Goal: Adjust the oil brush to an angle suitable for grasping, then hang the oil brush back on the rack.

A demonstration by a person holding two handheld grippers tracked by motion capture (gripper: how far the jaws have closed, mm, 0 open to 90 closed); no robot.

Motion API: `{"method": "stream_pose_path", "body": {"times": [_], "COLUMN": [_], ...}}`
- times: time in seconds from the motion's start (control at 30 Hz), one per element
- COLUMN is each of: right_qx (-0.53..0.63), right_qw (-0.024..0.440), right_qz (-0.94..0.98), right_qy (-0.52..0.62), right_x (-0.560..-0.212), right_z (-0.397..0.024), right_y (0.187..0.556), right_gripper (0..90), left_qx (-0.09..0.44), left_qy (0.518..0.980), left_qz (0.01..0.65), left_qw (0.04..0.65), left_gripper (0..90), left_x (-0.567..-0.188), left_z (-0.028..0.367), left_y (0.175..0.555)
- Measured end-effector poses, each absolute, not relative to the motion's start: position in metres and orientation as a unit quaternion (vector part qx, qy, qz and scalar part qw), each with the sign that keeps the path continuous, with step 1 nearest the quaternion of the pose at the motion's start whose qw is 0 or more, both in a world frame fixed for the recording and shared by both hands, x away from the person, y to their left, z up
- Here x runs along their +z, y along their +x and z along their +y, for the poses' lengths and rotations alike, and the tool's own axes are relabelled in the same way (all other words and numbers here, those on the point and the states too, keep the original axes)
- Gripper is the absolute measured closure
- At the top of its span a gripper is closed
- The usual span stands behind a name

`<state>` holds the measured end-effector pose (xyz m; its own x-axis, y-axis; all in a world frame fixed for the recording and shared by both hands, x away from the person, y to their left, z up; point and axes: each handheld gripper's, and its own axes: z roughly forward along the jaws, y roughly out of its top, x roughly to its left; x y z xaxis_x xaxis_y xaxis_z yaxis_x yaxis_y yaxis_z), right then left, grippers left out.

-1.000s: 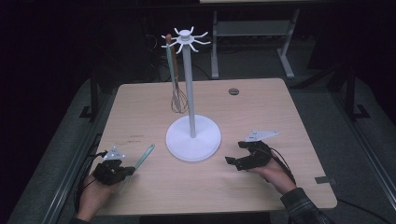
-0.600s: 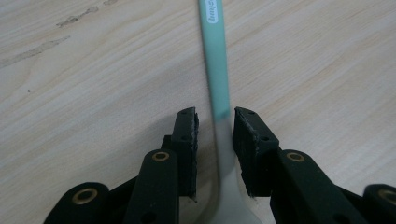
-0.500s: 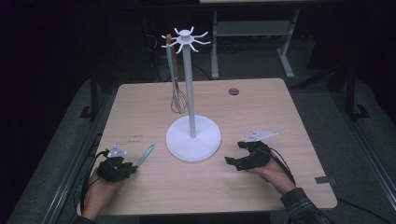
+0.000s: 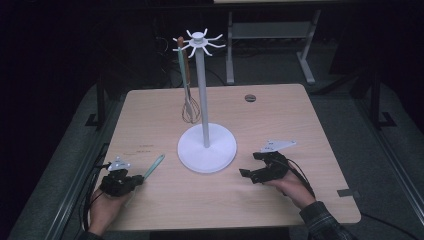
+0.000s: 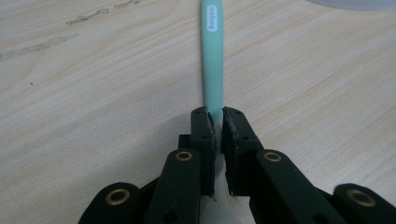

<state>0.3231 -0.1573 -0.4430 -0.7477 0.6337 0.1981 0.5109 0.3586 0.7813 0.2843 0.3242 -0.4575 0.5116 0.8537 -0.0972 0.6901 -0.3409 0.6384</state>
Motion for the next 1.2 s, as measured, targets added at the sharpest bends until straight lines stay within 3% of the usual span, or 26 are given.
{"method": "stream_pose_path", "body": {"times": [0.23, 0.57, 0.9, 1.2], "right_qx": [0.454, 0.491, 0.515, 0.541], "right_qw": [0.064, 0.005, -0.034, -0.064], "right_qz": [0.815, 0.792, 0.786, 0.771], "right_qy": [0.355, 0.363, 0.341, 0.331], "right_x": [-0.443, -0.434, -0.432, -0.43], "right_z": [-0.155, -0.133, -0.087, -0.065], "right_y": [0.324, 0.327, 0.326, 0.327], "right_gripper": [13.9, 16.7, 35.4, 46.3], "left_qx": [0.126, 0.113, 0.096, 0.081], "left_qy": [0.8, 0.789, 0.794, 0.794], "left_qz": [0.479, 0.454, 0.41, 0.38], "left_qw": [0.339, 0.398, 0.439, 0.467], "left_gripper": [84.0, 83.9, 83.8, 83.8], "left_x": [-0.452, -0.43, -0.414, -0.405], "left_z": [0.328, 0.311, 0.275, 0.24], "left_y": [0.279, 0.267, 0.266, 0.272]}}
